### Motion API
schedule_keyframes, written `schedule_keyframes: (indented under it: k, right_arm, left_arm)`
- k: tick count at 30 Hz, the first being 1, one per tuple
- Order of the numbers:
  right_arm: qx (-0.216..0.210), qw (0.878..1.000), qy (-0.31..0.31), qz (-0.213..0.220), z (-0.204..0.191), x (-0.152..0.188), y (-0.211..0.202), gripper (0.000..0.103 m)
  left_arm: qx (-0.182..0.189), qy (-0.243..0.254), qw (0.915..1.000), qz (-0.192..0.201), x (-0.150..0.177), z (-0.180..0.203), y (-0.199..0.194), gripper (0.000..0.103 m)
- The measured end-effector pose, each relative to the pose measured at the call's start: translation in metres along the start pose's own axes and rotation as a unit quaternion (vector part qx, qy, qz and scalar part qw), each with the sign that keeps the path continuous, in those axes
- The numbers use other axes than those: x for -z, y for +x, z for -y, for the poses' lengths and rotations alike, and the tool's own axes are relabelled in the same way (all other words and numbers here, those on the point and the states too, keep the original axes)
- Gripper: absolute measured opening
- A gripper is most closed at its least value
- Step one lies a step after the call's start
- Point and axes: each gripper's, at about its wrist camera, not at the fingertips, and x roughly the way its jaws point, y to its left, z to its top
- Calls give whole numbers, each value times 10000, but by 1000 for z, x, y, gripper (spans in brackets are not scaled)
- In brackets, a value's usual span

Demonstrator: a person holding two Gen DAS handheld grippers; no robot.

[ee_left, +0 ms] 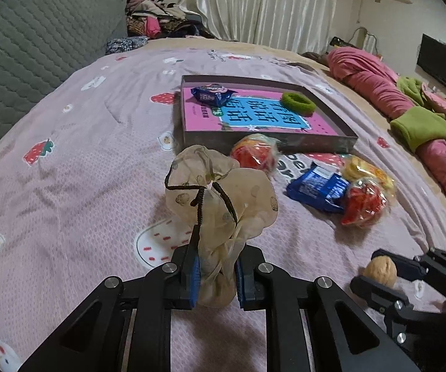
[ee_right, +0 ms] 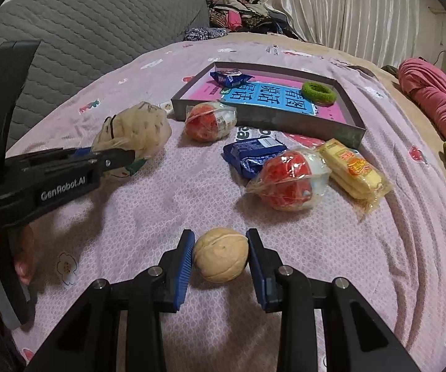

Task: Organize objects
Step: 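Lift the mesh bag and walnut and carry them toward the tray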

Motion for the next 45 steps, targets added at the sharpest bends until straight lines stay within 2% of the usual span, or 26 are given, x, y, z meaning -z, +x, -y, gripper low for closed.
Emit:
schedule_keyframes:
  k: [18, 32, 45]
  right_arm:
    - [-12, 9994, 38, 333, 3, 1, -37, 35]
    - [-71, 9979, 177, 624, 17, 7, -72, 35]
    - [-78, 9949, 134, 1000, 25, -4, -109, 35]
  left_arm:
    - [-39, 84, 9999, 145, 16, 24, -41, 18]
    - [47, 158, 9993, 347, 16, 46, -76, 18]
    - [24, 399, 9973, 620, 9, 71, -116, 18]
